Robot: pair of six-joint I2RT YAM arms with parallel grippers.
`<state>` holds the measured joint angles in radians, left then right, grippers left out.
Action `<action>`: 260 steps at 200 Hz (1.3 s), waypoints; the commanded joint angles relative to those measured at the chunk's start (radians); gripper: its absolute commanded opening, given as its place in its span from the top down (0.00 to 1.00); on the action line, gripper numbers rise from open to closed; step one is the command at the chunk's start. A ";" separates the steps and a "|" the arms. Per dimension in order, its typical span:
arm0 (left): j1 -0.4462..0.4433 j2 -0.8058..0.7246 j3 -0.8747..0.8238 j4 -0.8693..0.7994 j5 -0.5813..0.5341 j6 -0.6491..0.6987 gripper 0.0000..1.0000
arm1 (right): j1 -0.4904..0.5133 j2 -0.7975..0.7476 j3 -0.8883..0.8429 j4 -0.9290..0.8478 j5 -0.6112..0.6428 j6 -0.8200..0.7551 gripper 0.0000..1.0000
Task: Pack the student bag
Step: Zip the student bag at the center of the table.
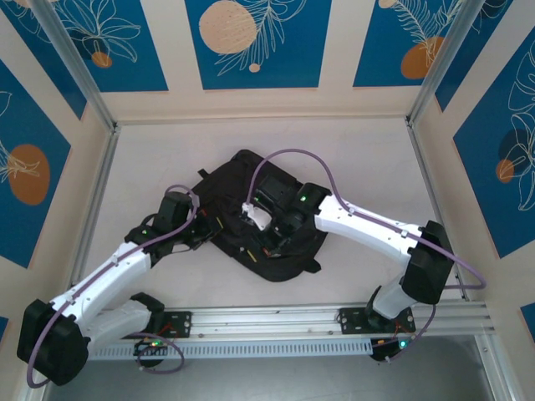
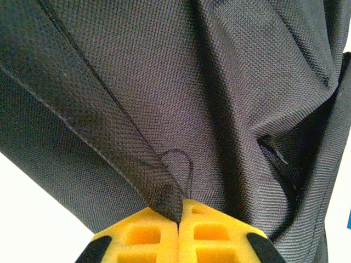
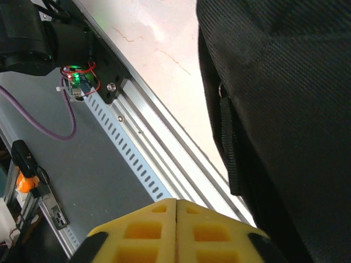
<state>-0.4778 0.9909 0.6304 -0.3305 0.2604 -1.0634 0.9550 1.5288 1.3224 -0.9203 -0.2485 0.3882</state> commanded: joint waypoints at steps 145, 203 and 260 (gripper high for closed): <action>0.012 -0.017 0.004 0.034 -0.005 0.002 1.00 | 0.001 0.035 -0.065 0.154 -0.022 0.130 0.65; 0.011 -0.018 0.003 0.037 -0.004 0.000 1.00 | 0.002 0.046 -0.067 0.178 -0.026 0.143 0.65; 0.012 -0.024 0.003 0.035 -0.005 -0.003 1.00 | 0.009 0.119 -0.036 0.190 -0.015 0.144 0.68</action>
<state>-0.4778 0.9897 0.6292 -0.3302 0.2604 -1.0672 0.9539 1.6127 1.2530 -0.7391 -0.2478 0.5240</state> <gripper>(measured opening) 0.040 0.331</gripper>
